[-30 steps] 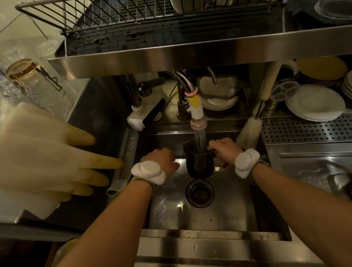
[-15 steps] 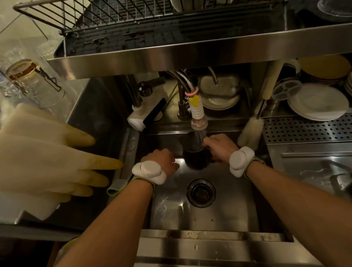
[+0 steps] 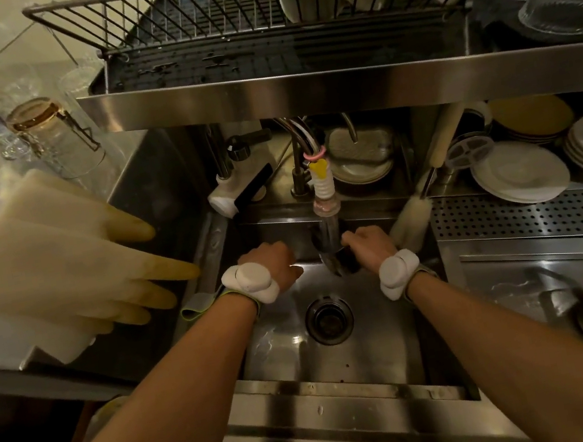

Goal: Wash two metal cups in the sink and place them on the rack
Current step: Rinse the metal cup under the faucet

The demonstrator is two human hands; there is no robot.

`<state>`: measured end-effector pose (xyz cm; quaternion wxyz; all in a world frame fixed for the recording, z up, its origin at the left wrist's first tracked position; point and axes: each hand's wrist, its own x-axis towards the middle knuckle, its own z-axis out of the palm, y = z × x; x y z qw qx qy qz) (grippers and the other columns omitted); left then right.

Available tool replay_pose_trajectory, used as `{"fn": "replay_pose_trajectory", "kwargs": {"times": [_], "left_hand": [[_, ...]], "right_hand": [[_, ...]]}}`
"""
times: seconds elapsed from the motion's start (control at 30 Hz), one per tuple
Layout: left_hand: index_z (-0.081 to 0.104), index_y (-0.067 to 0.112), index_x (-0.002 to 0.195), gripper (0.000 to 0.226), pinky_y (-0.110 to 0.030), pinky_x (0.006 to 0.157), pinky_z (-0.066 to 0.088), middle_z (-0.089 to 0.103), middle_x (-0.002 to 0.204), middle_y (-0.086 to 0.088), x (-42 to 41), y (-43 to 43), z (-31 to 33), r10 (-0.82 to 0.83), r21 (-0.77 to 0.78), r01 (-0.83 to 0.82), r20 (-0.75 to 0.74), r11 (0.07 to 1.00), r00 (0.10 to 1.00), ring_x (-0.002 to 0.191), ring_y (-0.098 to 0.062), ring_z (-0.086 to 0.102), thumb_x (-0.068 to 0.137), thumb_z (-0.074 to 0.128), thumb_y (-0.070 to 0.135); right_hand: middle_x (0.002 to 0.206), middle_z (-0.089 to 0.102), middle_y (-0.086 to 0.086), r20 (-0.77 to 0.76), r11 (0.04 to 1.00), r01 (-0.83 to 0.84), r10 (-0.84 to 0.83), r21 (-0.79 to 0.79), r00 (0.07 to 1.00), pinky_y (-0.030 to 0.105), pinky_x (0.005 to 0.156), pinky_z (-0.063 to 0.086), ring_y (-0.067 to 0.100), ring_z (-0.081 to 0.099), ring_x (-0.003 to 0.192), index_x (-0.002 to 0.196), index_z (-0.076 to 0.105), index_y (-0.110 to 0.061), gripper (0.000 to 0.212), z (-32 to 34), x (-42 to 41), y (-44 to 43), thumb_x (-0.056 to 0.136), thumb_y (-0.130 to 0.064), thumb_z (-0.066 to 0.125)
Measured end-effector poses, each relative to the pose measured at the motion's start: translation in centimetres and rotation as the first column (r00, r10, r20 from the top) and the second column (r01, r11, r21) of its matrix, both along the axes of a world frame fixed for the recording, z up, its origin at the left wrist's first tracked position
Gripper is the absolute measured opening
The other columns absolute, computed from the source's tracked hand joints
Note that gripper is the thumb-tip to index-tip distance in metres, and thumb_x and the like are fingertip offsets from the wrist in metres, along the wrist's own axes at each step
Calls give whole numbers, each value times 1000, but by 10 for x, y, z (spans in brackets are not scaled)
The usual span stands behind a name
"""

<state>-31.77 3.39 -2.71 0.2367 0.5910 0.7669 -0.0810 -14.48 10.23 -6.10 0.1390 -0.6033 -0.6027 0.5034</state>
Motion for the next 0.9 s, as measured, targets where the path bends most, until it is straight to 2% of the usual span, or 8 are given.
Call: {"fn": "replay_pose_trajectory", "kwargs": {"times": [0.13,0.27,0.47,0.63,0.7,0.77,0.8,0.9], "left_hand": [[59,23,125,42,-38,95,49,58,131,-9,-5,-1,1,8,-11,-8,19,1000,1000,116,-31,58,89,54,45],[61,24,122,39,-39,95,49,58,130,-10,-3,-3,1,-6,-24,6,12,1000,1000,115,-32,58,90,53,44],[58,24,124,42,-38,94,49,58,130,-8,-3,0,-3,31,-30,-30,35,999,999,115,-30,58,89,55,46],[66,16,115,35,-33,89,48,63,121,-10,12,-1,-2,51,-52,-43,161,998,986,110,-28,61,92,54,40],[67,9,105,36,-35,88,48,67,111,-13,23,2,-4,131,-29,-129,328,991,936,104,-29,63,95,48,38],[69,7,100,47,-38,89,51,69,105,-17,37,7,-7,242,-45,-260,548,964,801,100,-30,64,95,42,45],[69,6,99,52,-36,83,53,69,103,-18,42,11,-10,300,-72,-329,622,942,723,97,-31,65,95,40,49],[64,-2,109,62,-35,71,51,68,107,-19,51,15,-16,469,-142,-498,621,856,628,100,-34,66,97,35,51]], "right_hand": [[75,50,12,-48,999,25,-27,-40,998,36,68,38,26,48,71,75,53,-7,24,0,4,2,88,-27,51],[68,47,7,-56,998,59,-60,-16,997,31,63,35,20,45,65,62,47,-11,31,0,-2,1,89,-26,52],[72,50,11,-46,998,10,-13,-61,999,33,65,37,24,48,69,73,53,-6,25,2,6,5,89,-25,51],[73,53,10,-140,991,82,-97,-109,985,38,73,47,23,53,73,67,51,-13,30,-1,-9,-8,93,-28,53],[70,57,7,-230,981,76,-116,-178,966,37,69,52,20,56,68,69,56,-12,25,4,-10,-11,93,-21,53],[68,57,6,-284,977,69,-126,-204,950,30,57,48,17,55,63,69,59,-11,23,6,-11,-15,91,-14,54],[68,57,6,-292,977,62,-121,-203,949,29,56,46,17,55,63,70,59,-9,23,6,-13,-18,92,-13,53],[77,61,7,-296,990,42,-80,-131,952,27,61,45,17,57,72,91,66,-5,14,-3,-15,-28,93,-7,52]]}}
